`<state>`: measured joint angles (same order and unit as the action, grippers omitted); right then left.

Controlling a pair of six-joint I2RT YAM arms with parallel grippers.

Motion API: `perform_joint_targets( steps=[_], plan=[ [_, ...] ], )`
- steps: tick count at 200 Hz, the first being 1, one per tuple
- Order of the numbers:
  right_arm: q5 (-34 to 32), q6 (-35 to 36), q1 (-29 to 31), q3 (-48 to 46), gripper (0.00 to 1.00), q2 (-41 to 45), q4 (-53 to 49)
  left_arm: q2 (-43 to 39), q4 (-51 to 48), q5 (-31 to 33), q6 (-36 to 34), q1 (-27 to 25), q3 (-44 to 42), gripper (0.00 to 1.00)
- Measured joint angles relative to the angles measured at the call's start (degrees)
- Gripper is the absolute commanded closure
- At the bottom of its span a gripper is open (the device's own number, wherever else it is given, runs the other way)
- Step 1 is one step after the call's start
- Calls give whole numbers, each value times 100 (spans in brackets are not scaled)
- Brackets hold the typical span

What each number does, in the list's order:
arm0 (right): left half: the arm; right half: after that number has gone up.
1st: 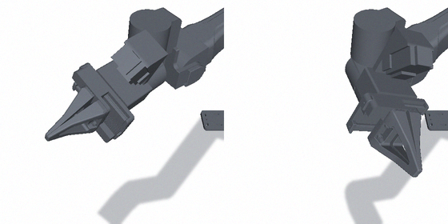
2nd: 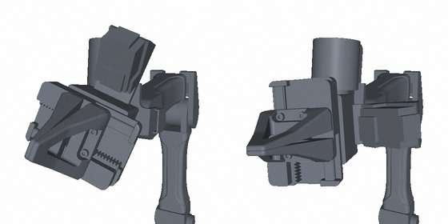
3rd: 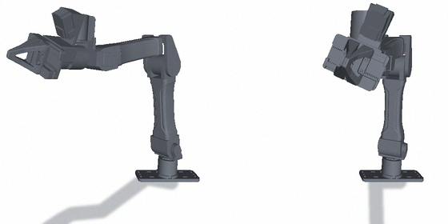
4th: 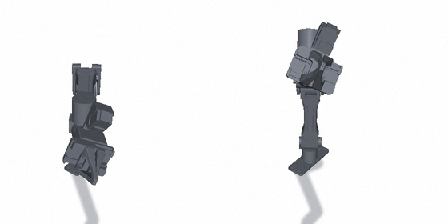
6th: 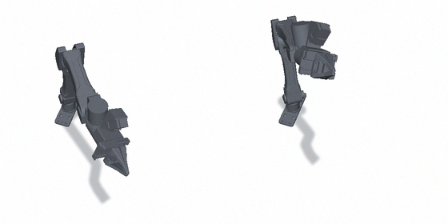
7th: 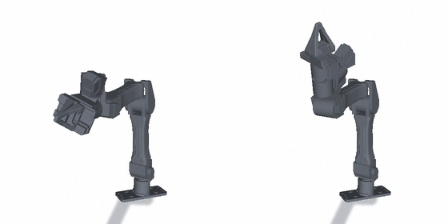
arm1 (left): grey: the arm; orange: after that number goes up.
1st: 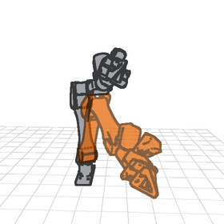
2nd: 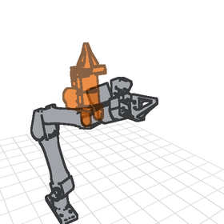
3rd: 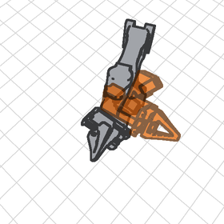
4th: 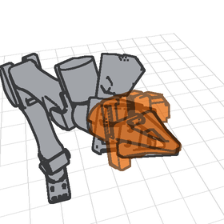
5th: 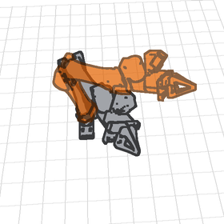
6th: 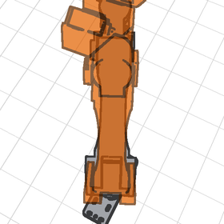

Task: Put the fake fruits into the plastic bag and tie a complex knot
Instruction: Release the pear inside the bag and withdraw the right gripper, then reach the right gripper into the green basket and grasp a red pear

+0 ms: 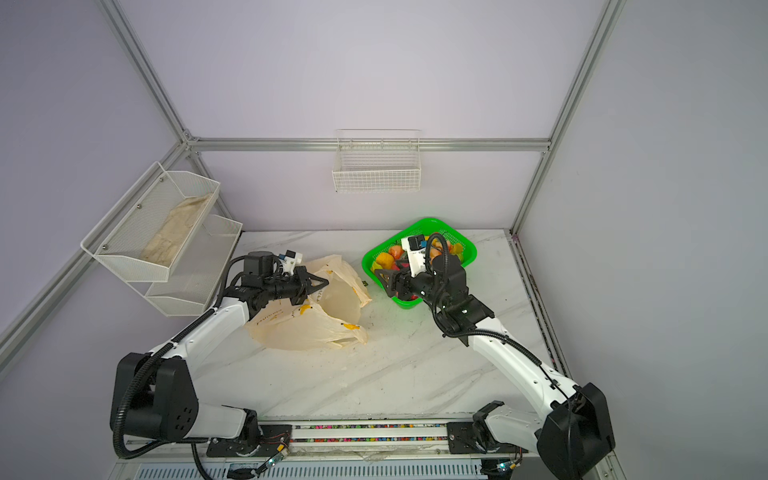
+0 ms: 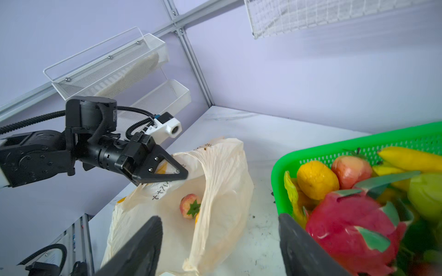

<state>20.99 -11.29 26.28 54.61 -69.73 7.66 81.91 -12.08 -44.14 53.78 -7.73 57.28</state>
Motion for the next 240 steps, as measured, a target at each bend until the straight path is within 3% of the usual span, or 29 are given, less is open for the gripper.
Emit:
perform_joint_targets(
  steps=[31,68,125,170,240],
  plan=[
    [-1255,103,-970,761,13,-984,-420,160,-13,-2,-52,2,79,100],
    [-2492,608,-973,1775,7,-2302,-942,162,2,-4,-155,7,79,100],
    [-3176,1104,-973,2754,4,-3523,-1657,160,13,-20,-264,11,79,100],
    [-3353,1333,-933,3106,12,-4050,-2017,160,15,-22,-350,13,79,100],
    [-3748,1561,-793,3576,39,-4590,-2385,160,17,-24,-369,24,79,100]
  ],
)
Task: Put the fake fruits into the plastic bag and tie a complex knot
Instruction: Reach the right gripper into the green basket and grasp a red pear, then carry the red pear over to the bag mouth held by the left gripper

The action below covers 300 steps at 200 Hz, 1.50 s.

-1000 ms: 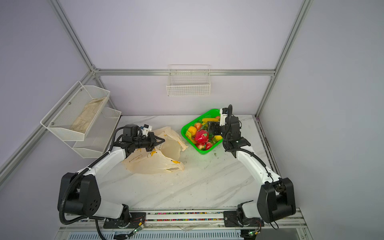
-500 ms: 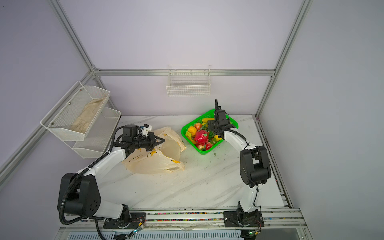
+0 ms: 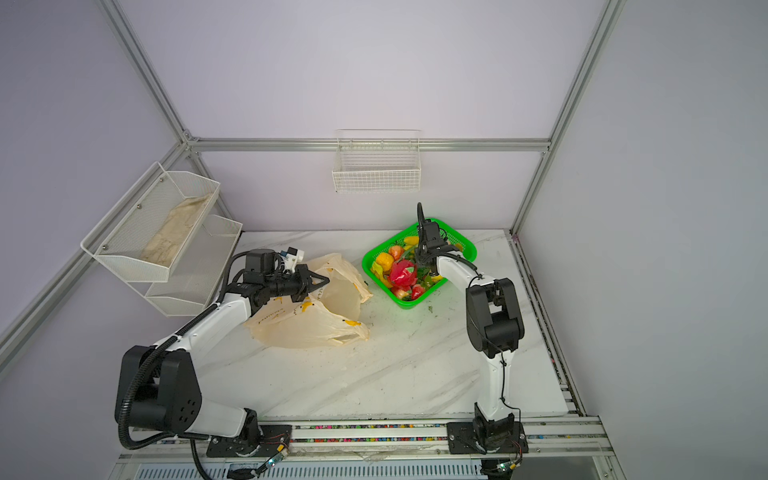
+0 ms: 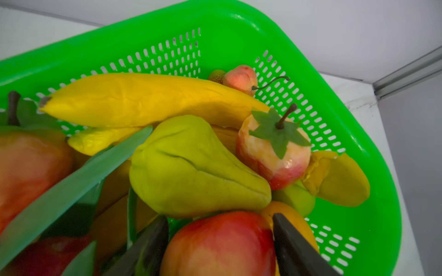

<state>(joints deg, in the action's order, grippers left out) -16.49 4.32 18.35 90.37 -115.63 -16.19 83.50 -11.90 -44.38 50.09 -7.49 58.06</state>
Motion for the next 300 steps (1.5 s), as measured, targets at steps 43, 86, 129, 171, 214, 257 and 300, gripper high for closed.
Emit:
perform_joint_targets(
  steps=[43,86,129,171,214,257,300],
  plan=[
    [-46,48,44,-2,47,50,-15,0,0,-4,-13,39,0,100],
    [437,-66,46,-487,52,1023,83,0,0,-13,-13,46,0,100],
    [1862,-352,254,-1482,54,2743,686,0,0,-26,-15,46,0,100],
    [3580,-352,1692,-2271,54,3622,1239,0,2,-42,-15,48,0,100],
    [4369,-343,2518,-2319,56,3230,1580,0,2,-59,-17,48,0,100],
    [4046,-245,2780,-2256,60,2472,1440,0,2,-103,-17,48,0,100],
    [2892,-337,2820,-2258,62,2291,1329,0,4,-201,-17,20,0,100]
  ],
)
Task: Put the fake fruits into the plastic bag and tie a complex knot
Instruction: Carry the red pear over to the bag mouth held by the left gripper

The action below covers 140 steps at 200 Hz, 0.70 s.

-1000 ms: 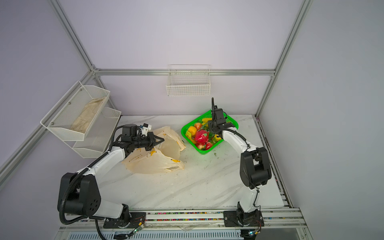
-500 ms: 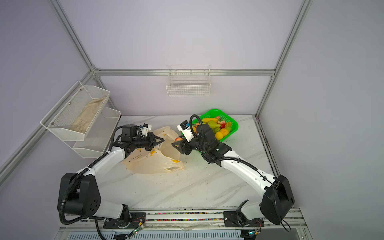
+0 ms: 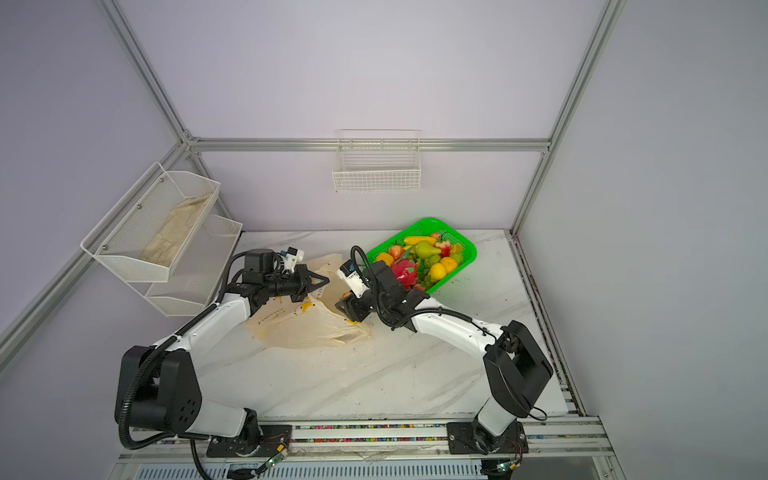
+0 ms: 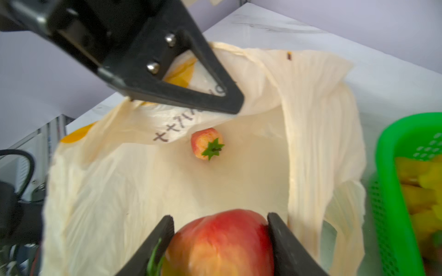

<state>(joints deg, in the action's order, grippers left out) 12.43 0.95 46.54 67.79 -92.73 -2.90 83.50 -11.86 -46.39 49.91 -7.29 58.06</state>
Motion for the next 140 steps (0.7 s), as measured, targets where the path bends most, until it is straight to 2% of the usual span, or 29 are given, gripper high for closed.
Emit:
perform_joint_targets(
  steps=[20,37,64,99,140],
  plan=[
    [-748,-120,0,-26,63,-28,0,0,11,-74,0,-109,0,100],
    [-870,-136,-15,-173,63,13,94,0,50,-129,15,-295,0,100],
    [-258,9,-20,-675,62,273,284,0,236,-203,129,-525,0,100],
    [546,372,-7,-999,62,546,380,0,450,-245,293,-549,0,100],
    [732,424,31,-999,63,304,509,0,542,-260,358,-564,0,100]
  ],
)
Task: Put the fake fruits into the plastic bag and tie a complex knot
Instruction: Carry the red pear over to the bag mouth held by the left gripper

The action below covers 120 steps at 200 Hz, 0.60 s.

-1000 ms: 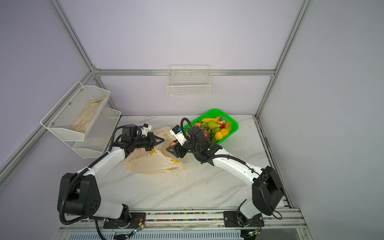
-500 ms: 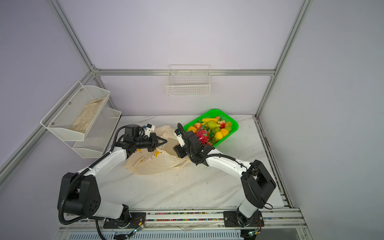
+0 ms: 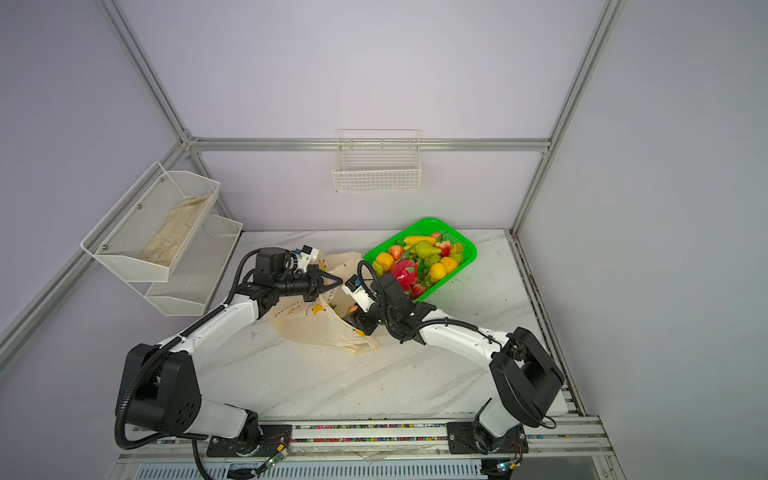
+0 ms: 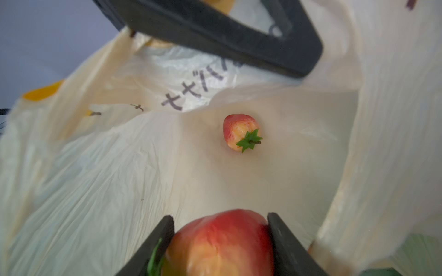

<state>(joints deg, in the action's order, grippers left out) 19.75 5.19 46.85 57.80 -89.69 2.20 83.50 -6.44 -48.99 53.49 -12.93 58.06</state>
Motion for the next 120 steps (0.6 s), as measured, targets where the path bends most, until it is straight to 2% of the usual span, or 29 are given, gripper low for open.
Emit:
perform_joint_targets(
  steps=[25,59,120],
  plan=[
    [-13,15,87,4,62,-236,20,0,4,-11,15,-24,0,99],
    [297,85,380,-107,62,-168,435,0,28,-17,57,-35,0,99],
    [514,170,507,-332,62,520,756,0,92,-17,70,-35,0,99]
  ],
)
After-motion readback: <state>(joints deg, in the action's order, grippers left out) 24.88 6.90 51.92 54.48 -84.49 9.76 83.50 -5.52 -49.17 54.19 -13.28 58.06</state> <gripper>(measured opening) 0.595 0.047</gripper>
